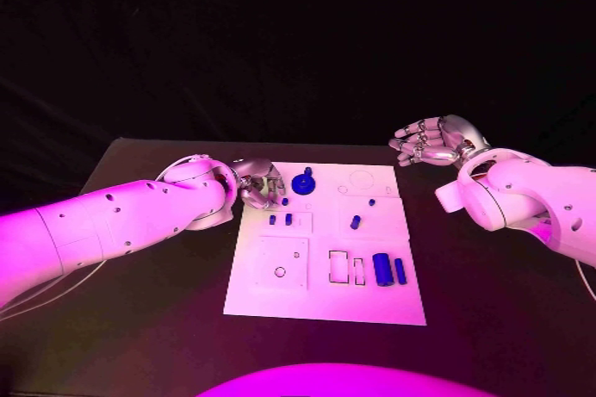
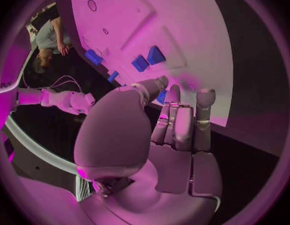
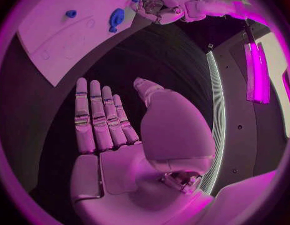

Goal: Assemble the parts on the task board

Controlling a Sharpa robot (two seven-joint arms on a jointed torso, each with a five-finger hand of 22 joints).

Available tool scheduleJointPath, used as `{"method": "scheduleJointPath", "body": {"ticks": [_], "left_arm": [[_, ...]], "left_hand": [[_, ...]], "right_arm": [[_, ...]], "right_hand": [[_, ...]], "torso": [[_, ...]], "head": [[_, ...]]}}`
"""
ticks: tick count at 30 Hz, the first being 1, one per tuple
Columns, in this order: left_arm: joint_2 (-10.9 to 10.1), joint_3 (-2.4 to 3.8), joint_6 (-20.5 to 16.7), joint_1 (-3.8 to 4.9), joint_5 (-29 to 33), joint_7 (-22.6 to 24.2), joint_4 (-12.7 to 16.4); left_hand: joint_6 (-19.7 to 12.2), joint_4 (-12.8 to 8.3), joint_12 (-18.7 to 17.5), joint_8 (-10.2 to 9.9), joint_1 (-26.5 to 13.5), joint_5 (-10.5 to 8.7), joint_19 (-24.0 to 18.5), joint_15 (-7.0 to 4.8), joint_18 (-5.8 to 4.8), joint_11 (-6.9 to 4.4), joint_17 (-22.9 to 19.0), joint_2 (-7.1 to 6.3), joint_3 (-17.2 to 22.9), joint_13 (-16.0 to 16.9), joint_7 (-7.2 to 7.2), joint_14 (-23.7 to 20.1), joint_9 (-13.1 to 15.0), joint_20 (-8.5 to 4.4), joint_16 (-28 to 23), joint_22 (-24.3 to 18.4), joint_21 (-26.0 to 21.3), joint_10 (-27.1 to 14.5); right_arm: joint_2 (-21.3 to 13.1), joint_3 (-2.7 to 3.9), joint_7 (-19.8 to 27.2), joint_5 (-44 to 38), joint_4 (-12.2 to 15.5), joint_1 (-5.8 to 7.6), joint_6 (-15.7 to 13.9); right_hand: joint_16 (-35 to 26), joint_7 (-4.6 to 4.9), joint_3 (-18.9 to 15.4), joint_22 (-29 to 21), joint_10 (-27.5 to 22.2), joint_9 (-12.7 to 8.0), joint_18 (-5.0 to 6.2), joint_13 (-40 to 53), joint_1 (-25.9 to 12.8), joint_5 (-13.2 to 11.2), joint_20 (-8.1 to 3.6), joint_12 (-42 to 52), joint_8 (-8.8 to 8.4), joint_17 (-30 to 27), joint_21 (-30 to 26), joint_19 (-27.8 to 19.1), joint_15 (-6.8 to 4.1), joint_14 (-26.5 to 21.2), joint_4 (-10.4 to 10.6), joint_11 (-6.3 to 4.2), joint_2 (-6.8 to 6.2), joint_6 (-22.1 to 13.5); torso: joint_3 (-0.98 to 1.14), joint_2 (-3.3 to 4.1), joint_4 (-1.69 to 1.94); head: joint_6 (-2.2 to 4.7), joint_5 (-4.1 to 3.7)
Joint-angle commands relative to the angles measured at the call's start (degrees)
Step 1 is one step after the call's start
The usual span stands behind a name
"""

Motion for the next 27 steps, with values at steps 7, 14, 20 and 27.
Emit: {"method": "scheduleJointPath", "body": {"ticks": [7, 14, 20, 27], "left_arm": [[-3.8, 2.38, 2.2, 0.25, 4.8, 0.0, 0.8], [-7.2, 4.5, 2.1, 1.26, 17.4, 1.8, 1.5], [-9.3, 4.95, 0.7, 1.6, 33.4, 7.6, 3.4], [-11.0, 5.07, -3.4, 1.57, 47.5, 11.1, 6.9]], "left_hand": [[1.6, -1.6, 0.6, 0.2, 1.5, -0.01, -2.5, 0.32, -0.16, 0.66, -3.6, 1.03, 2.0, 0.0, 0.54, -2.2, 0.0, 0.04, -0.6, -2.7, -1.5, -3.0], [1.8, -4.2, -3.8, -0.4, 1.7, -0.11, -9.6, 1.61, 1.33, 2.47, -16.9, 1.36, 4.5, -4.0, 2.66, -10.5, -0.3, 0.57, -6.3, -7.8, -4.4, -3.8], [-0.7, -1.3, -7.5, -2.2, -2.2, -0.15, -11.1, 3.17, 1.33, 4.05, -31.7, 1.12, 1.5, -7.4, 4.02, -19.7, -0.8, 2.14, -15.1, -11.5, -10.1, -6.1], [-0.6, -0.7, -8.8, -2.1, -1.5, 0.0, -10.8, 3.5, 1.39, 4.6, -33.0, 2.01, 0.1, -9.0, 4.43, -20.5, -0.7, 2.51, -17.6, -13.7, -13.0, -6.5]], "right_arm": [[-0.2, 0.01, -0.8, -4.6, -0.4, -0.05, 3.9], [-0.5, 0.01, -3.3, -20.8, 0.0, -0.09, 11.4], [-0.5, 0.01, -6.0, -38.4, 0.5, -0.61, 15.4], [-0.1, -0.06, -9.9, -52.9, 1.4, -1.99, 15.7]], "right_hand": [[-1.0, 1.71, 3.9, -1.7, 0.0, 0.0, 0.44, -0.2, 5.3, 0.5, -0.59, -0.9, 0.88, -0.9, 0.3, 0.6, -0.48, 1.2, -5.0, -0.72, -0.03, 3.1], [4.8, -0.5, 7.1, 1.1, 5.5, -0.9, 0.17, -0.3, 7.1, -1.5, -5.74, -2.1, -0.11, 2.2, 7.6, 11.6, -4.73, 13.3, -9.3, -3.35, -0.83, 8.3], [16.3, -1.66, 8.3, 8.2, 11.1, -2.3, -0.58, -0.2, 5.9, -2.4, -8.8, -6.9, -2.95, 11.3, 17.9, 16.8, -7.28, 19.9, -10.8, -5.28, -1.91, 11.8], [28.6, -1.95, 10.7, 15.1, 13.4, -2.5, -0.38, 0.0, 3.8, -3.2, -9.01, -10.8, -4.82, 19.8, 26.2, 16.9, -7.61, 21.5, -10.3, -5.34, -2.71, 13.5]], "torso": [[0.21, -0.12, -0.09], [0.15, -0.03, -0.04], [0.04, 0.04, -0.22], [0.03, 0.05, 0.05]], "head": [[0.42, -0.11], [0.88, -1.34], [1.41, -2.86], [1.9, -4.11]]}}
